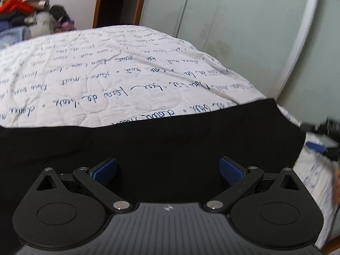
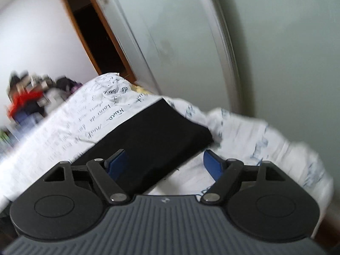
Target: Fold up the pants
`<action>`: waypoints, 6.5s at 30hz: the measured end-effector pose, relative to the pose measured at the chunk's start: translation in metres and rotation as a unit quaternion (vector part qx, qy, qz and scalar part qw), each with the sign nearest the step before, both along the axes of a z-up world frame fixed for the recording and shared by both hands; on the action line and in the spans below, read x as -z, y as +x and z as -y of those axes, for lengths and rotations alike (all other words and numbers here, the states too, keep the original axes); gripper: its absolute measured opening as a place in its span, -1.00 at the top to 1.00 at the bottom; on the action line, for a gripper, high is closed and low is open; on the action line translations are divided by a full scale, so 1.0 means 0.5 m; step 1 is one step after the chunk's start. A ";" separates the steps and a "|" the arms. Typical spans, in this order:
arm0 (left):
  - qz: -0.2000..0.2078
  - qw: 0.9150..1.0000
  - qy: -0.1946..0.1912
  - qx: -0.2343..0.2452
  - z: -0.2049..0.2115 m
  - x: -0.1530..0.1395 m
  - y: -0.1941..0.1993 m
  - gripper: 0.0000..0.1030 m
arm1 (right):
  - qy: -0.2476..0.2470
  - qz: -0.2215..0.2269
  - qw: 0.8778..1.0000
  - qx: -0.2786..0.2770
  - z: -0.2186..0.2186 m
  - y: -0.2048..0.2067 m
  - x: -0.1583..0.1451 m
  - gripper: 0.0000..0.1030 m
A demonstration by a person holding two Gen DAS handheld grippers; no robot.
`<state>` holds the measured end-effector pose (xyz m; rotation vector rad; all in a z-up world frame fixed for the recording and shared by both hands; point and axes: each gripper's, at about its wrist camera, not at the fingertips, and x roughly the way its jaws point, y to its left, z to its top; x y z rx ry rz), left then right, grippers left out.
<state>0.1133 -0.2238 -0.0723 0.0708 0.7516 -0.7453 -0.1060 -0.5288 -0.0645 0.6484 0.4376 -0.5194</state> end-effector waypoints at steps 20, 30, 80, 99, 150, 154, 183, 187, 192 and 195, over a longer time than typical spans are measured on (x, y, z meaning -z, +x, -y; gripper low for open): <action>-0.002 1.000 0.012 0.007 0.009 -0.004 0.004 -1.00 | -0.023 -0.009 1.000 0.008 0.015 0.046 0.006 0.78; -0.165 0.977 -0.133 -0.040 -0.025 -0.014 0.081 -1.00 | -0.360 -0.084 0.910 -0.186 -0.303 0.112 -0.026 0.80; -0.326 0.927 -0.169 0.078 0.248 -0.015 0.090 -0.51 | -0.459 -0.101 0.852 -0.231 -0.341 0.127 -0.011 0.84; -0.164 0.974 -0.135 0.077 0.149 -0.076 0.033 0.88 | -0.470 -0.075 0.841 -0.256 -0.415 0.102 -0.005 0.84; -0.048 0.989 0.005 -0.141 -0.307 -0.082 0.072 0.01 | -0.373 0.037 0.775 -0.509 -0.610 0.093 -0.030 0.30; -0.040 0.995 -0.009 -0.094 -0.254 -0.087 0.092 -0.16 | -0.359 0.006 0.834 -0.420 -0.511 0.138 -0.051 0.29; 0.013 0.996 0.076 -0.038 -0.250 -0.041 -0.083 -0.46 | -0.291 -0.121 0.868 -0.383 -0.454 0.169 -0.004 -0.78; 0.027 0.992 0.067 -0.102 -0.317 -0.055 -0.082 -0.46 | -0.309 -0.077 0.874 -0.368 -0.483 0.151 -0.052 -0.95; 0.008 0.980 0.087 -0.177 -0.407 -0.033 -0.055 -0.47 | -0.322 -0.058 0.858 -0.396 -0.554 0.186 -0.058 -1.00; 0.011 0.982 0.098 -0.164 -0.427 -0.025 -0.066 -0.51 | -0.306 -0.079 0.851 -0.419 -0.589 0.222 -0.020 -1.00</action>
